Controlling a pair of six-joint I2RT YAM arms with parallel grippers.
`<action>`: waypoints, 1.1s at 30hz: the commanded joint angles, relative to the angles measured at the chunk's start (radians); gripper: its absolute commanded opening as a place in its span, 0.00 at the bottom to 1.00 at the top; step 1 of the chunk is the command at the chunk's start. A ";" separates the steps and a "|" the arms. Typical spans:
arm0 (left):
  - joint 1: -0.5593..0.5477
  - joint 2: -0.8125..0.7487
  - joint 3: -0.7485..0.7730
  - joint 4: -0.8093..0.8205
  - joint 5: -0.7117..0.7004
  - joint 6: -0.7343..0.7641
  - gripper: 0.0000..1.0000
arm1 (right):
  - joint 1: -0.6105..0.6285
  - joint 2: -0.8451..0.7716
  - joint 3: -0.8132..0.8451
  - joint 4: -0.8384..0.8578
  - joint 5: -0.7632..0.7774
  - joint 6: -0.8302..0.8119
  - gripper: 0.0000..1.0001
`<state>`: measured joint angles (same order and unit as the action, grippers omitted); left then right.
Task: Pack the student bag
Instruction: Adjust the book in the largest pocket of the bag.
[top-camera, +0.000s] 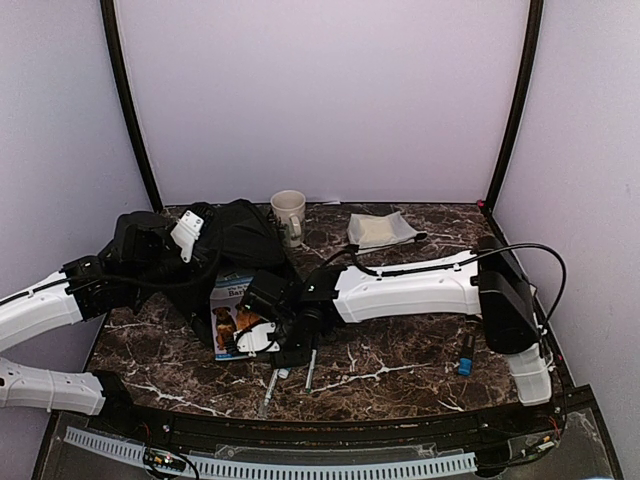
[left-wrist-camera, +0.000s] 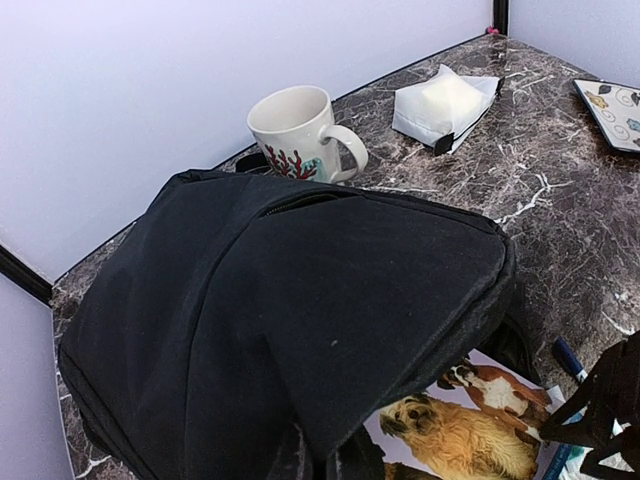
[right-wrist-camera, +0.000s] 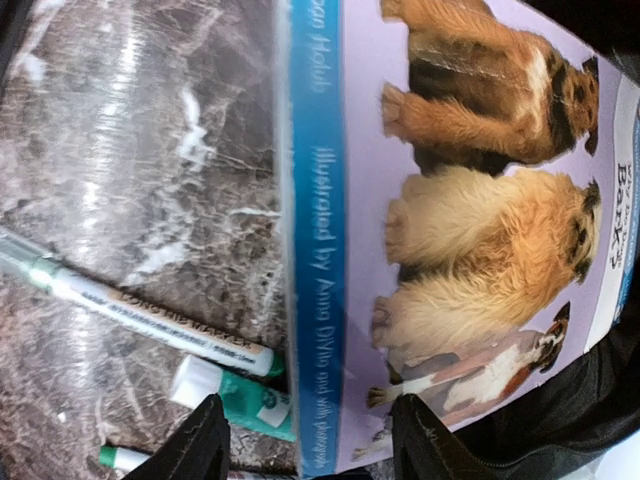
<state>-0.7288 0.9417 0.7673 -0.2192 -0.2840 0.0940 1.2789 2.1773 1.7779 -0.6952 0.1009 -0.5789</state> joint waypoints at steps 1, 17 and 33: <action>-0.002 -0.052 0.013 0.111 0.025 0.010 0.00 | -0.004 0.025 0.037 0.071 0.114 0.021 0.53; -0.002 -0.057 0.013 0.110 0.037 0.009 0.00 | -0.073 0.123 0.124 0.245 0.262 -0.025 0.37; -0.001 -0.065 0.009 0.112 0.057 0.013 0.00 | -0.088 0.210 0.145 0.522 0.365 -0.195 0.33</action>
<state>-0.7280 0.9325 0.7639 -0.2188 -0.2665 0.0948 1.1957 2.3402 1.8832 -0.2962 0.4271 -0.7147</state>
